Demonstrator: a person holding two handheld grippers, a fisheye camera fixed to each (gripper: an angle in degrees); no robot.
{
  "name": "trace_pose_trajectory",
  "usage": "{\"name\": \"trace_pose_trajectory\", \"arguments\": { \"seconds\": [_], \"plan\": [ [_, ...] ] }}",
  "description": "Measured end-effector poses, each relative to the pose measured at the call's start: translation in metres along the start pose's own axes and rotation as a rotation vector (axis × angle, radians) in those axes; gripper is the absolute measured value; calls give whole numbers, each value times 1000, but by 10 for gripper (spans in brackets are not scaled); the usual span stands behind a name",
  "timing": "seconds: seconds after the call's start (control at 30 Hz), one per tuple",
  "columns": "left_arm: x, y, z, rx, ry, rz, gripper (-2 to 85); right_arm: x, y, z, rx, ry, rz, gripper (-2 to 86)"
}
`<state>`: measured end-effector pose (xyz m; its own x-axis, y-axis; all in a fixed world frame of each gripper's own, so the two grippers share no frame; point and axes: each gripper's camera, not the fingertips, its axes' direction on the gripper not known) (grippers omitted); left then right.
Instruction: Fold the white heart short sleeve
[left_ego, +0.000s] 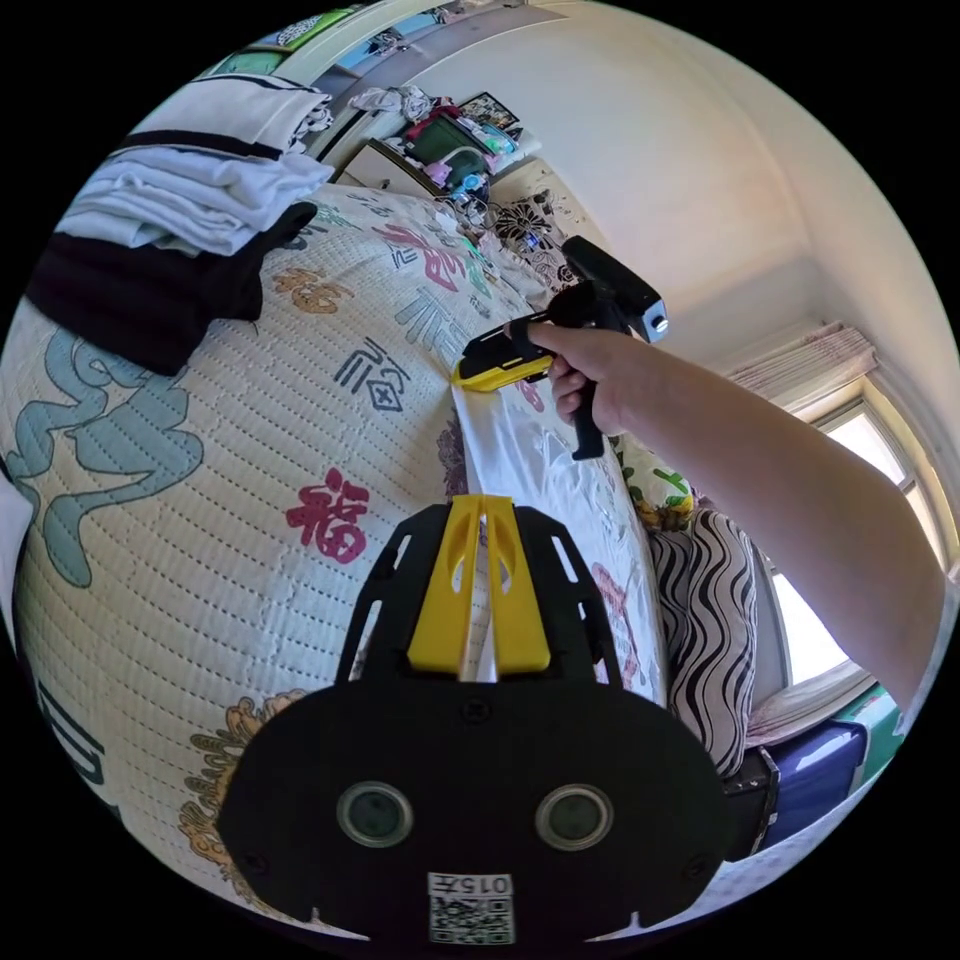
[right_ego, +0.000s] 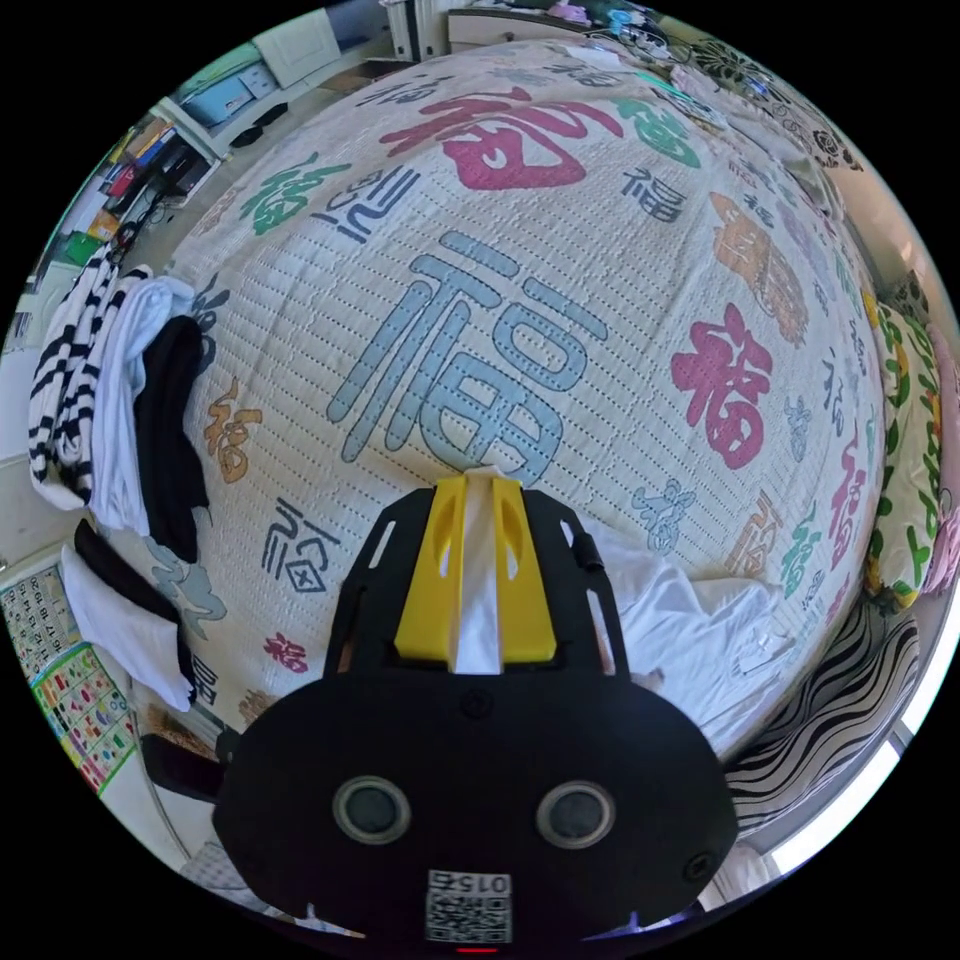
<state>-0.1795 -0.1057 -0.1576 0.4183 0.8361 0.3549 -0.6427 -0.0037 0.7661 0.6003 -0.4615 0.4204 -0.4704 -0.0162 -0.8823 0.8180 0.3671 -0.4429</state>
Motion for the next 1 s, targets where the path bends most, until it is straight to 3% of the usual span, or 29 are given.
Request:
{"name": "trace_pose_trajectory", "arguments": {
  "seconds": [0.37, 0.47, 0.77, 1.0],
  "plan": [
    [14, 0, -23, 4, 17, -11, -8, 29, -35, 15, -11, -126, 115, 68],
    [16, 3, -26, 3, 28, -23, -8, 45, -41, 15, -23, -255, 153, 101],
    [23, 23, -26, -4, 28, -30, -8, 61, -42, 8, -17, -120, 67, 1],
    [51, 46, -33, -6, -29, 143, -8, 102, -13, -38, 101, -314, 59, -7]
  ]
}}
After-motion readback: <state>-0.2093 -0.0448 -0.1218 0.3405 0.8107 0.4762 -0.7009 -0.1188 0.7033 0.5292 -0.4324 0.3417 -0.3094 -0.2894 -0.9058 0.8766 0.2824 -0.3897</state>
